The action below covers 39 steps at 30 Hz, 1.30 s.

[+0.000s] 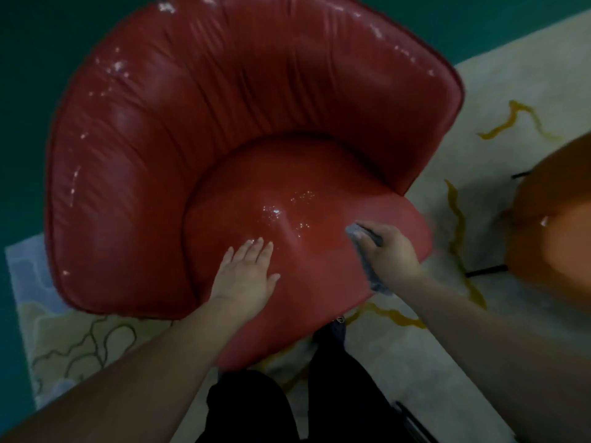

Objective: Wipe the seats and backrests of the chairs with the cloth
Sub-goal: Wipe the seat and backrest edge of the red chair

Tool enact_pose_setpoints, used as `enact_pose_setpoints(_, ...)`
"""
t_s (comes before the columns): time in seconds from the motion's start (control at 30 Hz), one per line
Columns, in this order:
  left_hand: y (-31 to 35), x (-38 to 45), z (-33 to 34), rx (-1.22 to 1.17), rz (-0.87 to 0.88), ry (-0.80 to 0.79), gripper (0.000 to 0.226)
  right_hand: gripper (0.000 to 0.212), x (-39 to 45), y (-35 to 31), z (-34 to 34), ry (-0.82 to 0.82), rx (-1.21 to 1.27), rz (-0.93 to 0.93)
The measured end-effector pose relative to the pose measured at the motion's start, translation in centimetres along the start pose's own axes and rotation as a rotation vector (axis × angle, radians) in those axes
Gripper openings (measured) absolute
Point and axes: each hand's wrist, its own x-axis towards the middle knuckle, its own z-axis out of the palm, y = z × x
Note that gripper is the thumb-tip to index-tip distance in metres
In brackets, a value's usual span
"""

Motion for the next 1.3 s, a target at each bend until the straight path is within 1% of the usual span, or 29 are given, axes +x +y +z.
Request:
enact_pose_setpoints(0.1, 0.6, 0.5, 1.3, -0.062, -0.107, -0.012, 0.071, 0.033, 2.8, 0.2, 0.4, -0.070, -0.048, -0.035)
enact_pose_setpoints(0.2, 0.0, 1.0, 3.2, -0.104, -0.219, -0.014, 0.079, 0.037, 4.8, 0.4, 2.4, -0.130, -0.050, -0.056)
enact_pose_setpoints(0.37, -3.3, 3.0, 8.0, -0.176, -0.379, -0.001, 0.092, 0.037, 8.0, 1.3, 8.1, -0.213, -0.055, -0.106)
enact_pose_setpoints(0.5, -6.2, 6.1, 11.9, -0.226, -0.448, 0.031, 0.105, 0.037, 11.0, 1.4, 13.3, -0.234, -0.009, -0.176)
enact_pose_setpoints(0.63, -8.5, 9.6, 15.0, -0.317, -0.481, 0.080, 0.119, 0.034, 13.4, 2.0, 17.8, -0.188, 0.018, -0.278)
enact_pose_setpoints(0.73, -9.6, 11.5, 16.9, -0.338, -0.473, 0.097, 0.128, 0.035, 14.4, 2.4, 20.6, -0.191, 0.057, -0.375)
enact_pose_setpoints(0.83, -10.1, 12.6, 18.2, -0.380, -0.459, 0.128, 0.133, 0.040, 14.9, 2.4, 23.9, -0.187, -0.039, -0.552)
enact_pose_setpoints(0.93, -10.6, 12.9, 19.1, -0.419, -0.445, 0.171, 0.135, 0.044, 14.2, 2.4, 27.9, -0.237, -0.179, -0.681)
enact_pose_setpoints(1.03, -10.9, 12.6, 19.6, -0.452, -0.424, 0.174, 0.135, 0.042, 14.0, 3.2, 29.8, -0.243, -0.352, -0.832)
enact_pose_setpoints(1.07, -11.0, 12.5, 19.6, -0.445, -0.417, 0.168, 0.135, 0.040, 14.6, 3.6, 29.7, -0.213, -0.382, -0.854)
enact_pose_setpoints(1.13, -11.1, 12.4, 19.6, -0.438, -0.408, 0.167, 0.136, 0.036, 16.6, 4.3, 29.0, -0.062, -0.403, -0.847)
enact_pose_setpoints(1.2, -11.2, 12.4, 19.3, -0.451, -0.414, 0.166, 0.136, 0.035, 17.7, 4.5, 28.4, 0.082, -0.372, -0.754)
enact_pose_setpoints(1.23, -11.1, 12.5, 19.2, -0.455, -0.417, 0.166, 0.136, 0.035, 17.4, 4.3, 28.6, 0.106, -0.341, -0.709)
enact_pose_setpoints(1.27, -11.0, 12.6, 19.0, -0.457, -0.417, 0.167, 0.136, 0.037, 16.6, 4.0, 29.1, 0.086, -0.316, -0.693)
enact_pose_setpoints(1.3, -10.9, 12.7, 18.8, -0.461, -0.416, 0.173, 0.136, 0.040, 15.5, 3.7, 29.8, 0.022, -0.306, -0.715)
